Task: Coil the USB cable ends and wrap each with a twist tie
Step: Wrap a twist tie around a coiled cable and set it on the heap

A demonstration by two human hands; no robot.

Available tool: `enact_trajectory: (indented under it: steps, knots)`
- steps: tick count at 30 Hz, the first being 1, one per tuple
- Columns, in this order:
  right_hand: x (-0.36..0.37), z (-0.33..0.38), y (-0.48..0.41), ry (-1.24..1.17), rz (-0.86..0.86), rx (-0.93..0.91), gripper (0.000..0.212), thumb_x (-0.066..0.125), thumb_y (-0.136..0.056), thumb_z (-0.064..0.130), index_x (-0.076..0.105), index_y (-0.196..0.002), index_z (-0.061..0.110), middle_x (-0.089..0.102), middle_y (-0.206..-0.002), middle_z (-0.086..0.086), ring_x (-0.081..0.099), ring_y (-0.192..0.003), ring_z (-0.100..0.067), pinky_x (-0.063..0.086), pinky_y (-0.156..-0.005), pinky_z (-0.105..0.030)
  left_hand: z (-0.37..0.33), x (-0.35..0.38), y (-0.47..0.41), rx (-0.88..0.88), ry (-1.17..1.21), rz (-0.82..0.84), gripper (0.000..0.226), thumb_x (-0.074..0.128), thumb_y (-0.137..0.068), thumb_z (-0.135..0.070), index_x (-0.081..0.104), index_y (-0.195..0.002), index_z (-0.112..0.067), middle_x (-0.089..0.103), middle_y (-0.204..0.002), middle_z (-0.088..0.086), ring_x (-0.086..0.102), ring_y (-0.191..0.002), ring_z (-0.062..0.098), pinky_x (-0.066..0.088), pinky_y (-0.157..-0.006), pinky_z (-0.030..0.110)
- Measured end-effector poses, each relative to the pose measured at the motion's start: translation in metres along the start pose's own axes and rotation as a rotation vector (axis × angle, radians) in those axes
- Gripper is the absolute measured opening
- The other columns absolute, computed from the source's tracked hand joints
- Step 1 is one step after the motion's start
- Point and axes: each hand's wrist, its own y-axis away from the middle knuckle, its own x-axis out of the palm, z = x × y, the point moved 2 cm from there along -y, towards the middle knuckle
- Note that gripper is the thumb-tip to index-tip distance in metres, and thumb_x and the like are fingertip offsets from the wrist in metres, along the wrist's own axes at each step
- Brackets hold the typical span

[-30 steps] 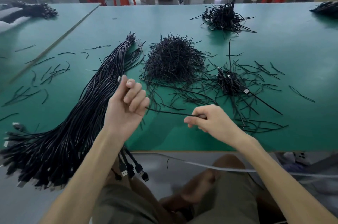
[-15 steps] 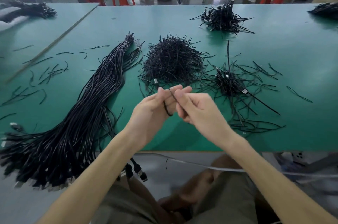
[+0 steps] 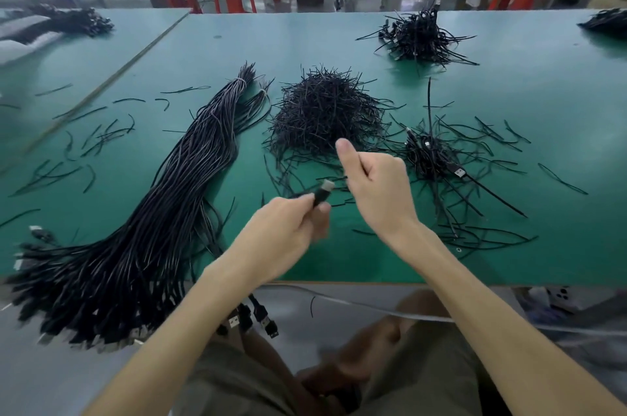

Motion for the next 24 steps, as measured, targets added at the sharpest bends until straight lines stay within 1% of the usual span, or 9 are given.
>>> enact_trajectory:
  steps: [3,7,9,11,13,15,17,21,24]
  knots:
    - [0.017,0.023,0.017,-0.052,0.061,-0.079,0.064,0.038,-0.105,0.052,0.046,-0.051,0.018,0.051,-0.046,0.006,0.051,-0.046,-0.017,0.043,-0.05,-0.038,0.002,0.001,-0.008,-0.09,0.657,-0.212,0.033,0.042,-0.109,-0.021,0.072,-0.099,-0.011,0.078,-0.098,-0.007,0.071,-0.095,0.008,0.052,-0.09,0.032]
    - [0.032,0.023,0.039,-0.19,0.082,-0.073,0.065,0.037,-0.106,0.048,0.036,-0.053,0.012,0.037,-0.044,-0.006,0.033,-0.042,-0.023,0.027,-0.043,-0.041,-0.007,-0.005,-0.015,-0.055,1.439,-0.102,0.054,0.023,-0.111,-0.034,0.049,-0.14,0.003,0.061,-0.142,0.016,0.057,-0.134,0.026,0.049,-0.108,0.034]
    - [0.033,0.014,0.046,-0.126,0.104,-0.089,0.067,0.034,-0.106,0.05,0.033,-0.054,0.009,0.034,-0.045,-0.008,0.031,-0.042,-0.024,0.026,-0.045,-0.041,-0.01,-0.021,-0.016,-0.081,1.675,-0.133,0.047,0.024,-0.112,-0.033,0.056,-0.129,-0.002,0.072,-0.123,0.007,0.069,-0.115,0.016,0.055,-0.095,0.029]
    - [0.026,0.005,0.045,-0.099,0.09,-0.074,0.065,0.034,-0.106,0.049,0.032,-0.052,0.012,0.031,-0.044,-0.004,0.027,-0.04,-0.019,0.022,-0.044,-0.035,-0.008,-0.037,-0.012,-0.067,1.784,-0.132,0.035,0.031,-0.112,-0.027,0.061,-0.104,-0.012,0.065,-0.081,-0.007,0.061,-0.065,0.006,0.05,-0.07,0.02]
    - [0.012,-0.004,0.034,-0.076,0.005,-0.038,0.063,0.039,-0.107,0.042,0.032,-0.05,0.016,0.028,-0.043,0.002,0.024,-0.038,-0.013,0.018,-0.044,-0.027,-0.008,-0.045,-0.006,-0.06,1.69,-0.072,0.033,0.038,-0.109,-0.028,0.059,-0.085,-0.018,0.041,-0.062,-0.01,0.034,-0.047,0.007,0.035,-0.054,0.019]
    - [-0.001,-0.005,0.019,0.01,-0.094,-0.035,0.063,0.042,-0.109,0.034,0.028,-0.05,0.019,0.025,-0.042,0.006,0.021,-0.039,-0.012,0.017,-0.046,-0.024,-0.006,-0.042,0.0,-0.033,1.226,-0.031,0.035,0.047,-0.104,-0.036,0.058,-0.074,-0.021,0.034,-0.058,-0.008,0.027,-0.045,0.01,0.027,-0.046,0.018]
    - [-0.006,0.005,0.006,0.127,-0.14,-0.09,0.061,0.043,-0.108,0.031,0.021,-0.052,0.024,0.022,-0.042,0.009,0.022,-0.039,-0.014,0.017,-0.048,-0.026,-0.006,-0.029,0.003,-0.001,0.784,0.037,0.036,0.05,-0.102,-0.038,0.059,-0.07,-0.022,0.036,-0.054,-0.006,0.03,-0.043,0.012,0.028,-0.042,0.018]
    - [0.004,0.031,-0.001,0.286,-0.165,-0.203,0.059,0.047,-0.105,0.032,0.021,-0.053,0.023,0.026,-0.042,0.01,0.033,-0.042,-0.028,0.024,-0.05,-0.032,-0.006,-0.004,-0.004,-0.012,0.325,0.066,0.039,0.045,-0.101,-0.038,0.06,-0.071,-0.019,0.054,-0.047,-0.002,0.047,-0.042,0.018,0.04,-0.051,0.029]
    - [0.01,0.035,0.006,0.233,-0.104,-0.137,0.057,0.043,-0.108,0.037,0.038,-0.055,0.016,0.051,-0.049,-0.001,0.049,-0.051,-0.035,0.038,-0.053,-0.041,0.002,-0.003,-0.006,-0.005,0.317,-0.086,0.035,0.048,-0.107,-0.015,0.068,-0.078,-0.017,0.072,-0.064,0.002,0.065,-0.062,0.014,0.047,-0.07,0.025]
